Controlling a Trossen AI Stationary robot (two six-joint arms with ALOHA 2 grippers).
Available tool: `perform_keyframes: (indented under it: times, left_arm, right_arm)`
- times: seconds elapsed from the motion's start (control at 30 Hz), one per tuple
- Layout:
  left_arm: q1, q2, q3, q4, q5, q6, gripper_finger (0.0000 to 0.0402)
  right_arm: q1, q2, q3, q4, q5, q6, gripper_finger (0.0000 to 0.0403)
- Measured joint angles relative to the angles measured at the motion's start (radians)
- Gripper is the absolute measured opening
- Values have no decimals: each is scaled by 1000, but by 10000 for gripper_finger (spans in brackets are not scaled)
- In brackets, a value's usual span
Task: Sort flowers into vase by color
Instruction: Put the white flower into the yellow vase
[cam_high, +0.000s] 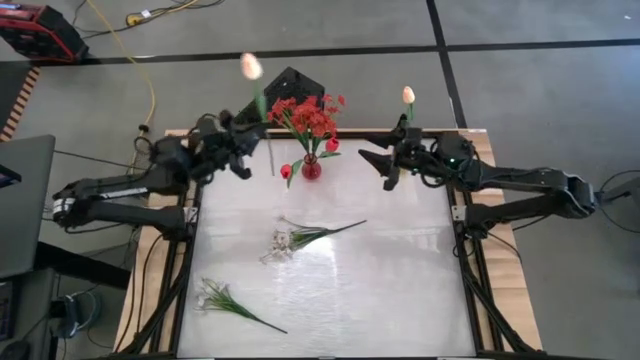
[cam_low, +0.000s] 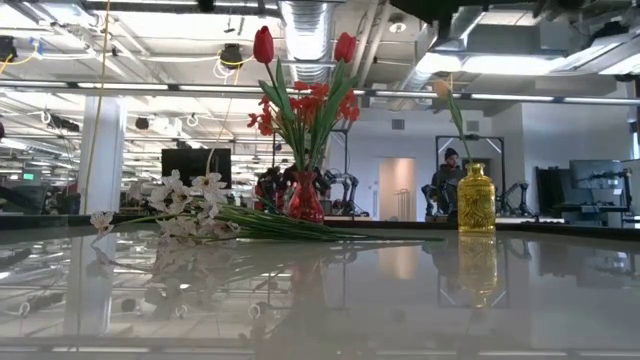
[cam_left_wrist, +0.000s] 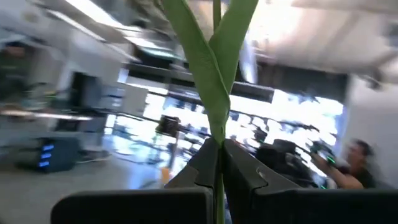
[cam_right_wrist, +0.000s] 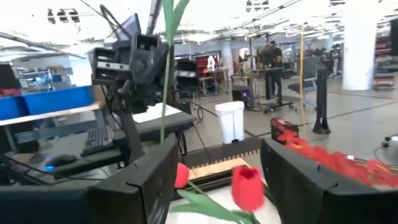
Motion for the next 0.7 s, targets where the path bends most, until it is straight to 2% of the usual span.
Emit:
perform_keyframes:
  times: [0.17,0.3,0.47,0.7]
  left_arm:
    - [44,152,182,-12,198,9,0]
    - [59,247,342,-76,353,35,0]
    - [60,343,497,-217,414,102,0]
    - [57,500,591,-243,527,51,0]
  right_arm:
    - [0,85,95,-22,-8,-4,255]
    - [0,127,204,-117,-39,-70,255]
    - [0,148,322,-248,-49,-82,255]
    - [0,159,399,-254,-49,-90,255]
